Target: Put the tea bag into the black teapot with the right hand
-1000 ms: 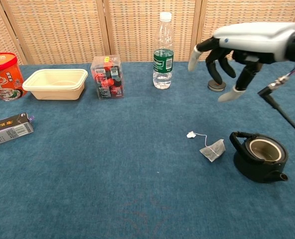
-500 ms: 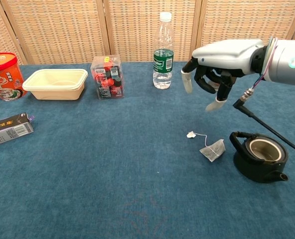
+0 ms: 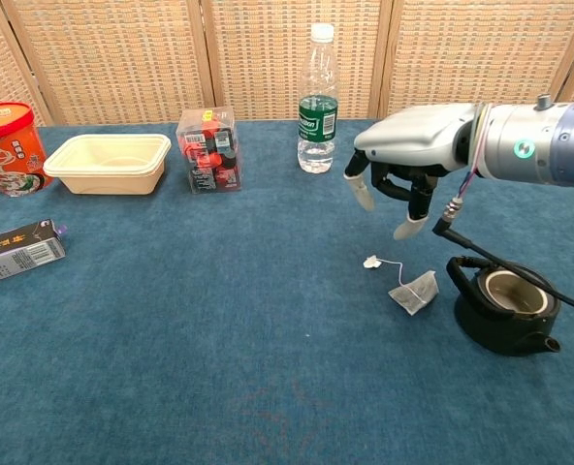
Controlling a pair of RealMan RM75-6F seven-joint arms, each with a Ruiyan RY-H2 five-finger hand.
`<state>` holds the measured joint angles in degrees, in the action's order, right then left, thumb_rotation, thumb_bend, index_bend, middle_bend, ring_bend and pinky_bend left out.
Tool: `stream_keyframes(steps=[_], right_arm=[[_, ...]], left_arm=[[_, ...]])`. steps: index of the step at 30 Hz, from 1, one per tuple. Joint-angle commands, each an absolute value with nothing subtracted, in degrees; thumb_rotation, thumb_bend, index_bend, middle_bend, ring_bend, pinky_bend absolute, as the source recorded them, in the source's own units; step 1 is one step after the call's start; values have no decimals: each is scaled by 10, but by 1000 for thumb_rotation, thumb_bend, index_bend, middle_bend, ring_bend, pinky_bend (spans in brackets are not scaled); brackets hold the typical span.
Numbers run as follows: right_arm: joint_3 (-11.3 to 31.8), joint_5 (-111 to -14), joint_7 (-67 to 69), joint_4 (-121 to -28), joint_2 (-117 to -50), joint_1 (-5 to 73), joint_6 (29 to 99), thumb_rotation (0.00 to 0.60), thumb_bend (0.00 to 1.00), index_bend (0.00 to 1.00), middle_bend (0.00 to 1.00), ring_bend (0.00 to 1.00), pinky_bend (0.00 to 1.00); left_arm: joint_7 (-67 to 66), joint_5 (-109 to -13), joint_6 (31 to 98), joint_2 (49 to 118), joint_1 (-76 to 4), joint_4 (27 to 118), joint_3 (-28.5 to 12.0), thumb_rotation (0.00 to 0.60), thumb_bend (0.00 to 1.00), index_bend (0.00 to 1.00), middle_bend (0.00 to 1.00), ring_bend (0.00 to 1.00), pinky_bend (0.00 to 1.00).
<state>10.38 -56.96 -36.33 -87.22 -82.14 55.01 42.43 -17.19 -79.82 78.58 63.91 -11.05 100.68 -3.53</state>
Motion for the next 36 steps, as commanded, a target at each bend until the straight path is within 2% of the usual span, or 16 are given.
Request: stream_keyframes(steps=[1, 6, 11, 20, 36], right_arm=[[96, -556, -379, -865, -827, 563, 418, 600, 256, 544, 858, 888, 1000], [88, -534, -401, -855, -840, 583, 411, 600, 258, 550, 868, 902, 1000], [77, -512, -421, -839, -859, 603, 410, 600, 347, 550, 869, 904, 1000], [59, -484, -438, -814, -881, 622, 423, 600, 413, 550, 871, 909, 1000], [31, -435, -476, -773, -918, 656, 420, 600, 417, 563, 877, 917, 1000]], left_arm=[[-171, -798, 785, 640, -111, 1006, -35, 600, 374, 0, 0, 0, 0], [-169, -797, 785, 640, -110, 1004, -35, 600, 374, 0, 0, 0, 0], [-166, -795, 786, 641, -109, 1002, -34, 600, 374, 0, 0, 0, 0], [-158, -794, 783, 646, -111, 993, -33, 600, 374, 0, 0, 0, 0], [-151, -793, 782, 649, -111, 987, -32, 600, 373, 0, 0, 0, 0]])
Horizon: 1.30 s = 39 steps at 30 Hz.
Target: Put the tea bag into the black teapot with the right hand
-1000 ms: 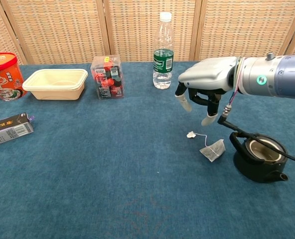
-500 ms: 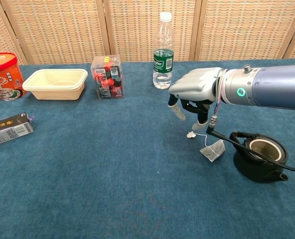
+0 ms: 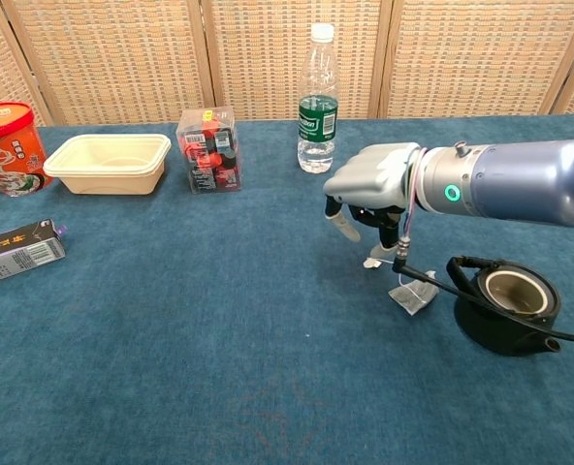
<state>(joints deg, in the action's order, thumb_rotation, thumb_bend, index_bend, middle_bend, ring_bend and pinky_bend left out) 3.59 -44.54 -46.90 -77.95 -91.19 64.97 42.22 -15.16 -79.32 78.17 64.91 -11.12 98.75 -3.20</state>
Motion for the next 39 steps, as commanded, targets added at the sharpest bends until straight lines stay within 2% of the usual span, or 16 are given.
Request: stream_keyframes(steps=[1, 17, 39], right_arm=[[29, -432, -479, -770, -920, 658, 419, 600, 418, 564, 877, 917, 1000], [4, -382, -514, -753, -937, 686, 421, 600, 426, 582, 876, 918, 1000], [-11, -361, -522, -727, -957, 701, 424, 600, 431, 598, 876, 918, 1000]], left_arm=[[-151, -793, 782, 649, -111, 986, -32, 600, 373, 0, 0, 0, 0], [-144, -791, 781, 650, -110, 981, -31, 600, 373, 0, 0, 0, 0], [-137, -789, 778, 652, -110, 974, -30, 600, 374, 0, 0, 0, 0]])
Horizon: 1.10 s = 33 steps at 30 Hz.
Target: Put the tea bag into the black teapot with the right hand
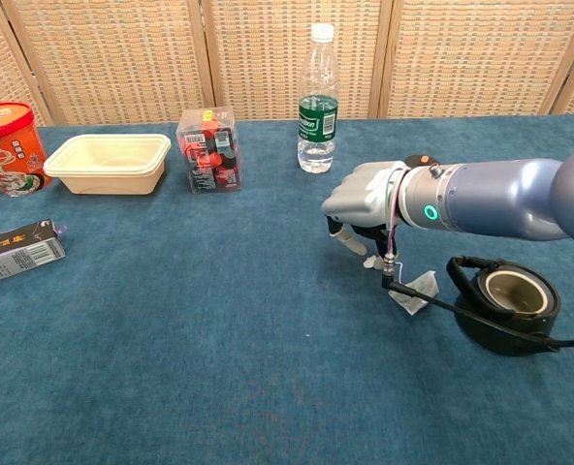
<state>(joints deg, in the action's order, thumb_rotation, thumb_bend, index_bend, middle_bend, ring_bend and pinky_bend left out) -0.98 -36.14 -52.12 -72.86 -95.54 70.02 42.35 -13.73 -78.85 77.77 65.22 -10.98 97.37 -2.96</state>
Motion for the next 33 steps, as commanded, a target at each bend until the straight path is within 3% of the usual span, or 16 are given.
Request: stream_keyframes(steps=[1, 33], right_arm=[[-11, -361, -522, -726, -957, 701, 424, 600, 431, 599, 876, 917, 1000], [-10, -384, -494, -718, -961, 679, 441, 600, 432, 577, 877, 917, 1000]], left_arm=[[-137, -789, 777, 652, -110, 974, -30, 600, 375, 0, 0, 0, 0], [-136, -792, 775, 646, -110, 983, -27, 600, 373, 0, 0, 0, 0]])
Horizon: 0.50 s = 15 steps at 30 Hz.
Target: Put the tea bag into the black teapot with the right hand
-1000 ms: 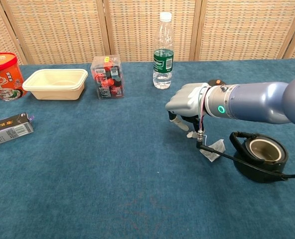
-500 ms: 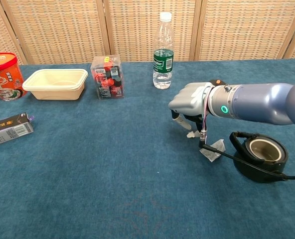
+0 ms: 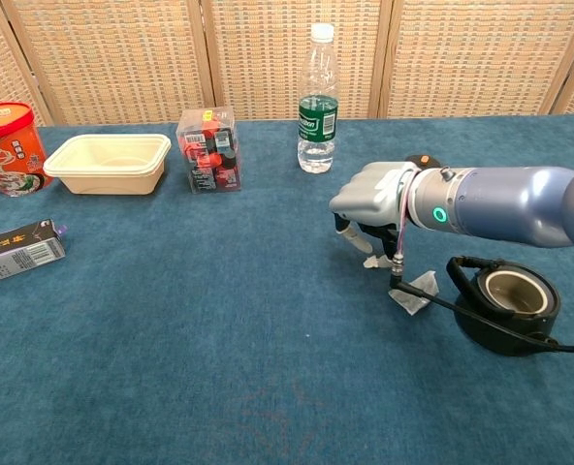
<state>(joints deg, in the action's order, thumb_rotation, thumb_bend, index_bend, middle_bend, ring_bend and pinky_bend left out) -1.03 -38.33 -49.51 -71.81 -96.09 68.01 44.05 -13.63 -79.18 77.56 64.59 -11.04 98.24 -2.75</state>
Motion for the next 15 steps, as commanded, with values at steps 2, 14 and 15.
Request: stream_keyframes(steps=[2, 14, 15], right_arm=[[-10, -384, -495, -716, -962, 678, 440, 600, 432, 572, 876, 918, 1000], [-8, -385, -498, -711, -967, 674, 442, 600, 431, 539, 880, 918, 1000], [-8, -385, -497, -710, -968, 674, 442, 600, 431, 539, 880, 917, 1000]], left_arm=[[-137, -792, 775, 646, -111, 983, -27, 600, 373, 0, 0, 0, 0], [-137, -790, 773, 645, -111, 983, -27, 600, 373, 0, 0, 0, 0], [-136, -790, 773, 645, -111, 983, -27, 600, 373, 0, 0, 0, 0]])
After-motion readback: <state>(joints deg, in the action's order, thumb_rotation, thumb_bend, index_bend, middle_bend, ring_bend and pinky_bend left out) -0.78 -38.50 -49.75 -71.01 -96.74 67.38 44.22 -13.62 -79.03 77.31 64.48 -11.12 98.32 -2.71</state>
